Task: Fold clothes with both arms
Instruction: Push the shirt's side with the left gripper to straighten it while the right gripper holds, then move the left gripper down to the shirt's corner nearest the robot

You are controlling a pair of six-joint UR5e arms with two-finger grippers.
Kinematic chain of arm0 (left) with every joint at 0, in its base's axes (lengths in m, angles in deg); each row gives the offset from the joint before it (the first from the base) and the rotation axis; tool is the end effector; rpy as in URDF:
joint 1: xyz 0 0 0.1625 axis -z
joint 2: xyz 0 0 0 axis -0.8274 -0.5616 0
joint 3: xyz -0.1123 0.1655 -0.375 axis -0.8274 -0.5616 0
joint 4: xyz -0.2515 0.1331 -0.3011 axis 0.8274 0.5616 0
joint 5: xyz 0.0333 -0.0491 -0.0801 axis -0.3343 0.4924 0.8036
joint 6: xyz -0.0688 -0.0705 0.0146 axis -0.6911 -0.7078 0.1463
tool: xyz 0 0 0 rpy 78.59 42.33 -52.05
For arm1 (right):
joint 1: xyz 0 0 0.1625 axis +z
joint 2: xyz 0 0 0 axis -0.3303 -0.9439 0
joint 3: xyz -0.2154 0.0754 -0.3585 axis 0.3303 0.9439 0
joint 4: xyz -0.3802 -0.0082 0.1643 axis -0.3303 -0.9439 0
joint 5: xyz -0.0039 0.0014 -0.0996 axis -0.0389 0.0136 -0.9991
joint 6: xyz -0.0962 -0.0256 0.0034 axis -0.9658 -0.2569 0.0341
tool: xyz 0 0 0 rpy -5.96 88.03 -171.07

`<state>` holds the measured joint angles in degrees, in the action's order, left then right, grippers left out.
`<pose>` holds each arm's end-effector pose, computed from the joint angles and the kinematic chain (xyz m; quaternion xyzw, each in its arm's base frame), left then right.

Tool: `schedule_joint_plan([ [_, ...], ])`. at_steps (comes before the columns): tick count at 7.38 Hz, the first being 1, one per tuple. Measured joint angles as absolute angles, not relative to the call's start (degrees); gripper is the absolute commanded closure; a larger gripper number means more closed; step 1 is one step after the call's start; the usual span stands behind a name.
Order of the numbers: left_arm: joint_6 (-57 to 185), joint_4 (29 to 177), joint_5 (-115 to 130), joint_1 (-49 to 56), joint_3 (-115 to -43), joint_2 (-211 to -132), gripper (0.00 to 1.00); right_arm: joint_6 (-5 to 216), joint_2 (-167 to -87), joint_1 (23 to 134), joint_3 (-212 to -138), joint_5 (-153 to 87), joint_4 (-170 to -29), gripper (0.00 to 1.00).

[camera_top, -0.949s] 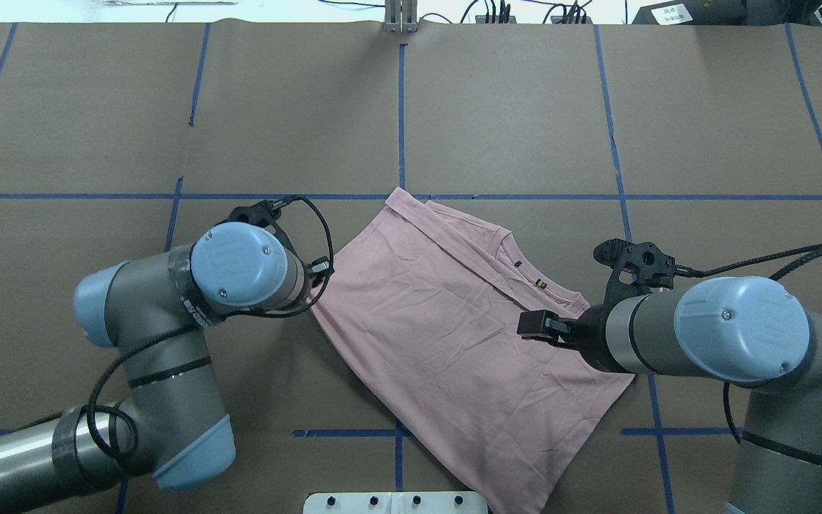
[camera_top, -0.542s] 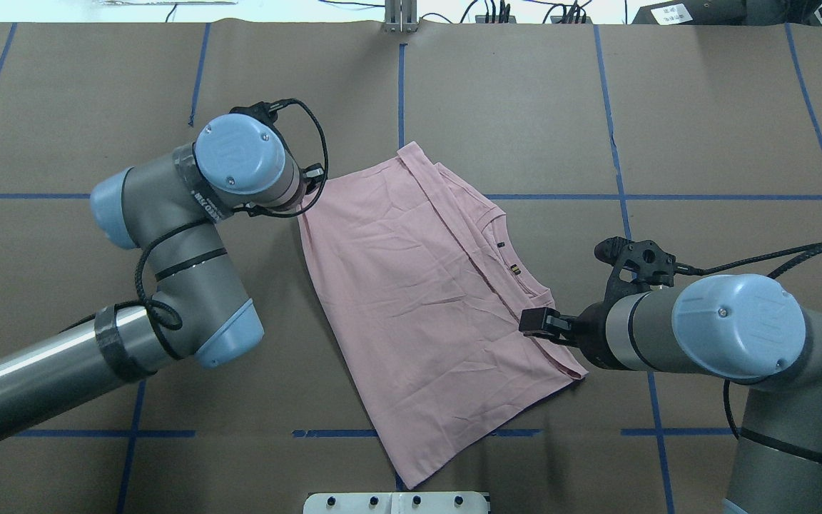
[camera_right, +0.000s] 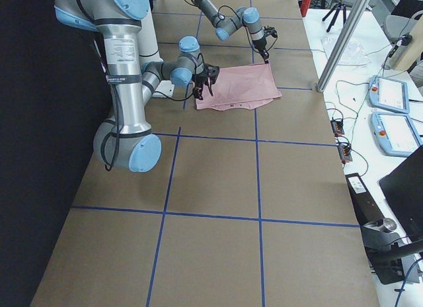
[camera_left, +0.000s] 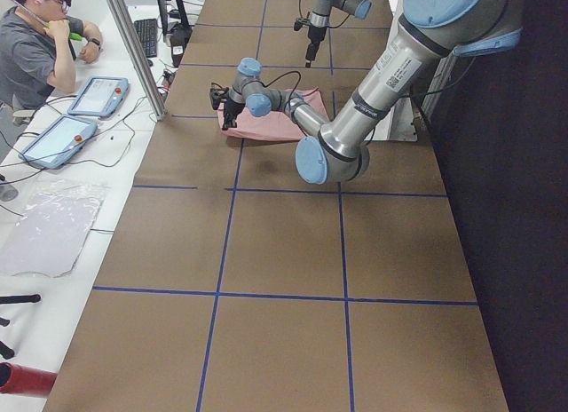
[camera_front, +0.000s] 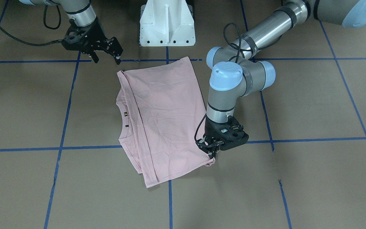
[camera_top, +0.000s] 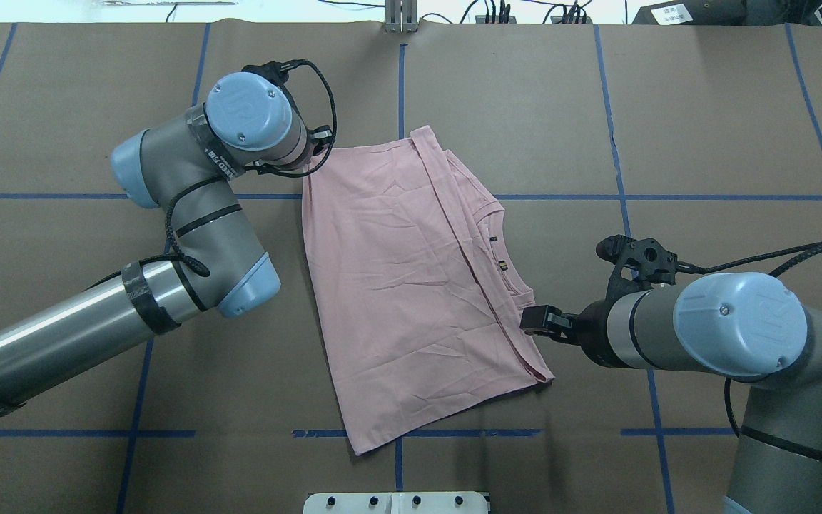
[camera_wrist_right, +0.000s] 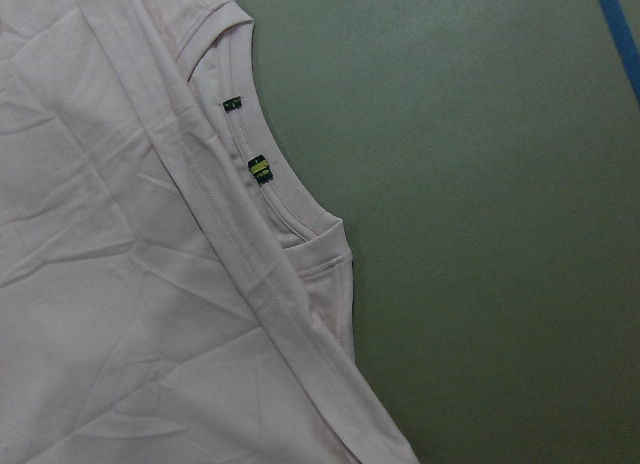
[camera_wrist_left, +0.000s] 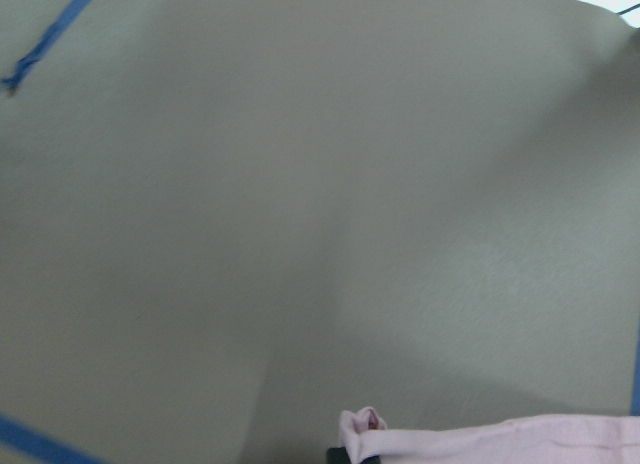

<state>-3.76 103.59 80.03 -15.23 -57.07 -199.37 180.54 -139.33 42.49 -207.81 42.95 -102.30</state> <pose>0.5283 -0.6187 0.2551 0.1536 0.4241 -0.2369 0.8605 -0.3968 -0.2985 0.2898 0.0172 -0.4561 0.1576 0.8757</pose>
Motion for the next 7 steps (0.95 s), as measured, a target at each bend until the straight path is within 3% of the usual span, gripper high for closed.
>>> schedule_joint_plan([
  [3, -2.4, 112.4, 76.9, -15.0, -47.1, -203.5, 0.98, 180.6, -139.3, 42.4, -207.4, 42.7, -102.3, 0.0],
  [4, -2.4, 113.1, 76.5, -15.0, -44.8, -205.0, 0.01, 180.6, -139.3, 42.3, -207.1, 42.4, -102.3, 0.0],
  [7, -0.8, 114.4, 76.4, -14.7, -42.7, -206.1, 0.0, 180.6, -139.2, 42.2, -205.9, 41.9, -102.3, 0.0],
])
